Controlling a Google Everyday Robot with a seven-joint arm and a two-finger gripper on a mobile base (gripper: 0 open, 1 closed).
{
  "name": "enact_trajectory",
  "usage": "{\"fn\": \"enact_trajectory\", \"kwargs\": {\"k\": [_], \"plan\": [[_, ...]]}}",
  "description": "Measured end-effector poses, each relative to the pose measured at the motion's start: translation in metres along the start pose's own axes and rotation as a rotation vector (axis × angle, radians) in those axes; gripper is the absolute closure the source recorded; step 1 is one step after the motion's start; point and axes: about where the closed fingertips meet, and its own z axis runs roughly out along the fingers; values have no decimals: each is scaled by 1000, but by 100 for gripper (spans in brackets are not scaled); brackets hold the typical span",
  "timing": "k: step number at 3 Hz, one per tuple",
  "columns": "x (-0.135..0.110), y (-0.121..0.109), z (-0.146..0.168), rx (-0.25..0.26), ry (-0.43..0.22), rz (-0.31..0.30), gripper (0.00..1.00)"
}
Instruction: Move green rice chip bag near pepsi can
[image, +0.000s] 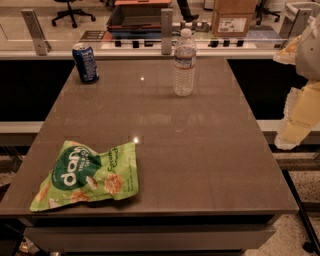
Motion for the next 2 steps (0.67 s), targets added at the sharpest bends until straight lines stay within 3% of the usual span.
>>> {"fn": "enact_trajectory", "kwargs": {"k": [2], "plan": [[-5, -1, 0, 1, -23, 0, 0]]}}
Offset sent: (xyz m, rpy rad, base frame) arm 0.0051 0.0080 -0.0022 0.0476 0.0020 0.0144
